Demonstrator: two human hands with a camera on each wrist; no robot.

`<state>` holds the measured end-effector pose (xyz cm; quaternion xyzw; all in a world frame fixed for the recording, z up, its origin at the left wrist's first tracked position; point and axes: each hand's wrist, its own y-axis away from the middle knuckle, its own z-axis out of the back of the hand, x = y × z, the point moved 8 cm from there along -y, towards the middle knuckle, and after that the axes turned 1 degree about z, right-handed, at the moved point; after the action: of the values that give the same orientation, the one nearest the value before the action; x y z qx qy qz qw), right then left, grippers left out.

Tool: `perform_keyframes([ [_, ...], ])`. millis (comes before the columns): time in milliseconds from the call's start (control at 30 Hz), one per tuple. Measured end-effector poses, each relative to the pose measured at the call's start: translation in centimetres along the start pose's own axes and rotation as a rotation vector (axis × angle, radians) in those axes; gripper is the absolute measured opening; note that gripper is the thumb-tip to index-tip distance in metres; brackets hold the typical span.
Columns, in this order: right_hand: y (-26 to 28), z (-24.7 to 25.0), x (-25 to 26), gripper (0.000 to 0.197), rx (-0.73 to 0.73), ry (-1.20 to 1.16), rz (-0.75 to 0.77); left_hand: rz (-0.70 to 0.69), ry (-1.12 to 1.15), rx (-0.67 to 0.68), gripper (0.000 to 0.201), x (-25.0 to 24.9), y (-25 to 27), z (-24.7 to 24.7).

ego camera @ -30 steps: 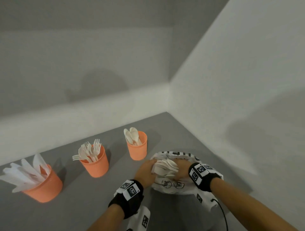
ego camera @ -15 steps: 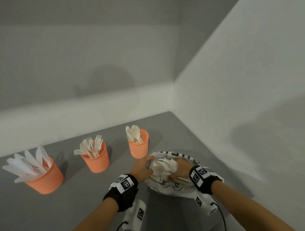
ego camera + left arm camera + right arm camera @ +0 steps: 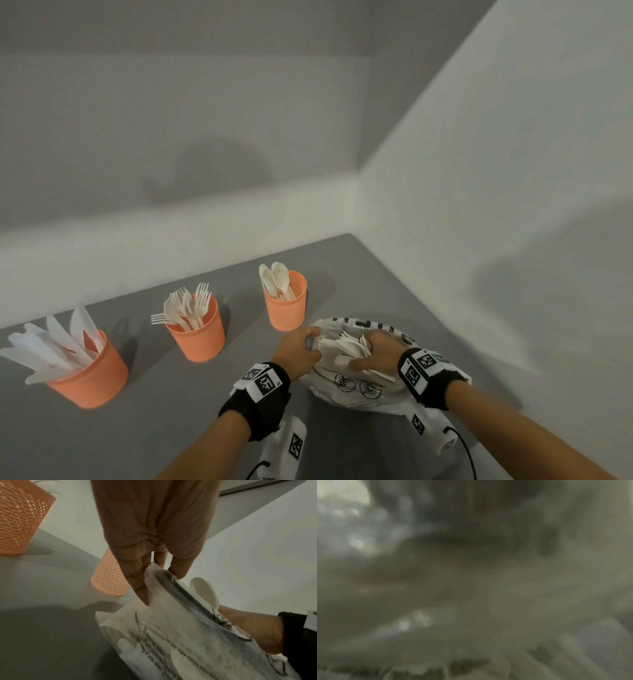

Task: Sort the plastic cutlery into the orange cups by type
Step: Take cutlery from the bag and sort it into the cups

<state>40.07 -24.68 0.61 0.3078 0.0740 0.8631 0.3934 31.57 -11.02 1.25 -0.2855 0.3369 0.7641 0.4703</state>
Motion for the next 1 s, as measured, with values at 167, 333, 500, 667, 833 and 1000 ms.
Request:
perform_keyframes([
  [167, 0.5, -0.5, 0.0, 0.04, 0.005, 0.111, -0.028, 0.013, 0.035, -0.008, 0.048, 0.3, 0.0, -0.3],
  [333, 0.7, 0.1, -0.4, 0.026, -0.007, 0.045, -0.04, 0.011, 0.034, 0.003, 0.048, 0.2, 0.1, -0.4],
  [500, 0.5, 0.4, -1.1, 0.045, -0.024, -0.132, -0.056, -0.002, 0.015, -0.001, 0.047, 0.0, 0.1, -0.4],
  [667, 0.8, 0.8, -1.4, 0.027, -0.057, -0.169, -0.026, -0.03, -0.02, 0.009, 0.044, -0.4, 0.4, -0.6],
  [833, 1.1, 0.6, -0.5, 0.037, -0.051, -0.156, 0.004, -0.072, -0.132, 0.037, 0.04, -1.0, 0.7, -0.5],
  [1000, 1.0, 0.6, 0.8, 0.019, -0.025, -0.176, 0.063, -0.169, -0.138, -0.17, 0.034, -2.4, 1.1, 0.7],
])
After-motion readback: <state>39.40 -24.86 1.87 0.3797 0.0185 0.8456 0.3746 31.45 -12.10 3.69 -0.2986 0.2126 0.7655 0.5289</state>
